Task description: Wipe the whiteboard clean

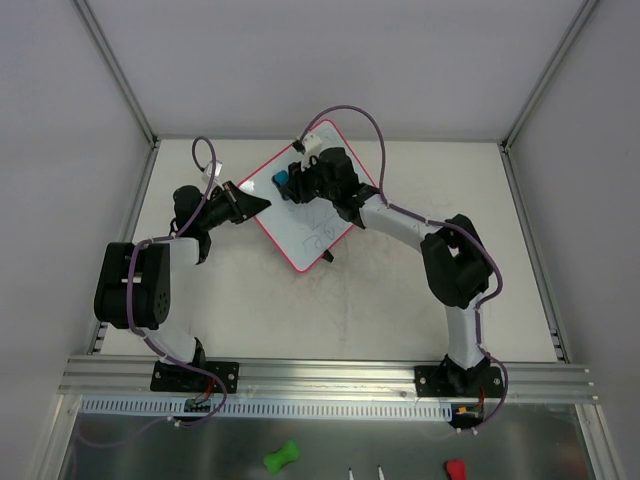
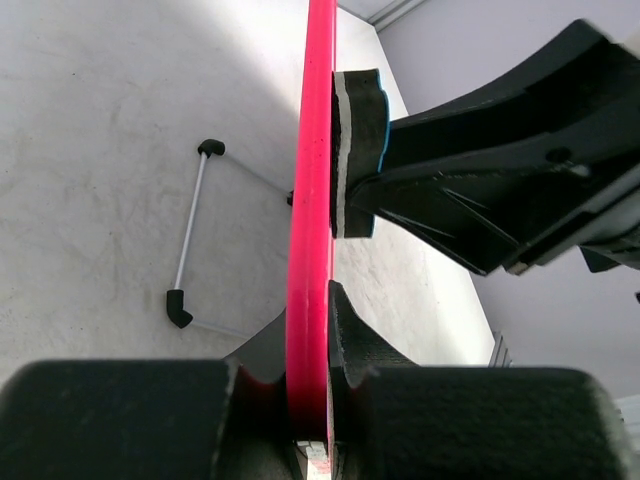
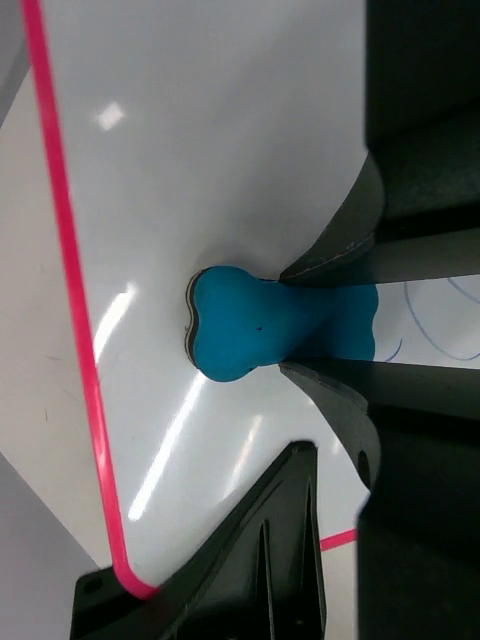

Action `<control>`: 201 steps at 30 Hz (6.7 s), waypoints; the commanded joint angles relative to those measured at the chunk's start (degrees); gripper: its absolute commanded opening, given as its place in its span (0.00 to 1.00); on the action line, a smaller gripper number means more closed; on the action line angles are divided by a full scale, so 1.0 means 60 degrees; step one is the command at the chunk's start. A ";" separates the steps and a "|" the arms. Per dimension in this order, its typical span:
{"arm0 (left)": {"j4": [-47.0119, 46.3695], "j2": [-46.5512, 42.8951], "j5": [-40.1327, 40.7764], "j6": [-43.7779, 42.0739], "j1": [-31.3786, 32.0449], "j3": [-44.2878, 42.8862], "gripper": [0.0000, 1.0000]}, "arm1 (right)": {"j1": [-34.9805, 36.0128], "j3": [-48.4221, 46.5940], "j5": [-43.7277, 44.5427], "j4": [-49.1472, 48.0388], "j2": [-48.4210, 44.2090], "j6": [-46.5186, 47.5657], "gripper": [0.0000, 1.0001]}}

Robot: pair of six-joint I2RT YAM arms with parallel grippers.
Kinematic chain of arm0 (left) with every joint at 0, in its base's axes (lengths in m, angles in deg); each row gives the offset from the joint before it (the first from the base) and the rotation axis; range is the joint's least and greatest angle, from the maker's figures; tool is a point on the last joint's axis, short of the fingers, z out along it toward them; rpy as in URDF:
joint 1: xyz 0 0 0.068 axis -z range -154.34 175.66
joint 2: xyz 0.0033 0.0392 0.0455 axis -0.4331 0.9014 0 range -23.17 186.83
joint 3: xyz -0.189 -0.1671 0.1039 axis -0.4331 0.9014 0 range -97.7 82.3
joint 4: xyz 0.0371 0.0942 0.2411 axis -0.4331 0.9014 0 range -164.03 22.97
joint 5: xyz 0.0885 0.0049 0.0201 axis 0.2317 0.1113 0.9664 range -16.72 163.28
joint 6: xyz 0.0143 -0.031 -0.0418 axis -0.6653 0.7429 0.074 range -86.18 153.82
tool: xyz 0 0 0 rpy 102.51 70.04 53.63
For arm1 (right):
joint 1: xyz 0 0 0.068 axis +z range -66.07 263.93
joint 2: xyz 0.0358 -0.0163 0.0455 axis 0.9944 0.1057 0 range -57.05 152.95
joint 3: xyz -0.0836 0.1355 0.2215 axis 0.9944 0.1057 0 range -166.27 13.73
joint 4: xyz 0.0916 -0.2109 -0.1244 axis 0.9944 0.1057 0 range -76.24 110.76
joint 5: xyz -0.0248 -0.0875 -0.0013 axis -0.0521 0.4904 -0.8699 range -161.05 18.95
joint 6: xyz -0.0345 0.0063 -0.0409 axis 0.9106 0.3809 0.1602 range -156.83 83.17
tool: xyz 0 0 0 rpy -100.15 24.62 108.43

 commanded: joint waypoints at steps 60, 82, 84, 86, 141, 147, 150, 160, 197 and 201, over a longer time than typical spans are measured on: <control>0.0048 0.0099 0.0351 -0.1224 0.0109 -0.0117 0.00 | 0.0488 0.5708 0.2870 -0.1988 -0.1199 -0.2526 0.00; -0.0288 0.0421 -0.0176 -0.0888 -0.0052 -0.0219 0.00 | 0.0136 0.6062 0.3123 -0.1930 -0.1287 -0.2736 0.00; -0.0420 0.0509 -0.0396 -0.0814 -0.0139 -0.0263 0.00 | 0.0195 0.5857 0.2743 -0.1930 -0.1287 -0.2471 0.00; -0.0377 0.0553 -0.0484 -0.0814 -0.0140 -0.0321 0.00 | 0.0370 0.5724 0.2551 -0.1930 -0.1272 -0.1961 0.00; 0.1820 0.0919 -0.1935 -0.1854 -0.0653 -0.1552 0.00 | -0.2998 0.1769 0.1144 0.1512 0.0295 -0.3363 0.00; 0.1820 0.0934 -0.1949 -0.1839 -0.0653 -0.1552 0.00 | -0.2955 0.2089 0.0895 0.1016 0.0091 -0.3071 0.00; 0.1806 0.0919 -0.1964 -0.1825 -0.0653 -0.1552 0.00 | -0.2662 0.2222 0.0924 0.0649 -0.0261 -0.2588 0.00; 0.1732 0.0919 -0.2023 -0.1751 -0.0653 -0.1537 0.00 | -0.0891 0.1843 0.0837 0.0297 -0.0672 -0.1050 0.00; 0.1615 0.1037 -0.2315 -0.1664 -0.0667 -0.1640 0.00 | -0.2397 -0.4400 0.1641 0.4792 0.2127 -0.2396 0.00; 0.1615 0.1051 -0.2286 -0.1649 -0.0653 -0.1640 0.00 | -0.2690 -0.3596 0.1744 0.4838 0.1893 -0.2791 0.00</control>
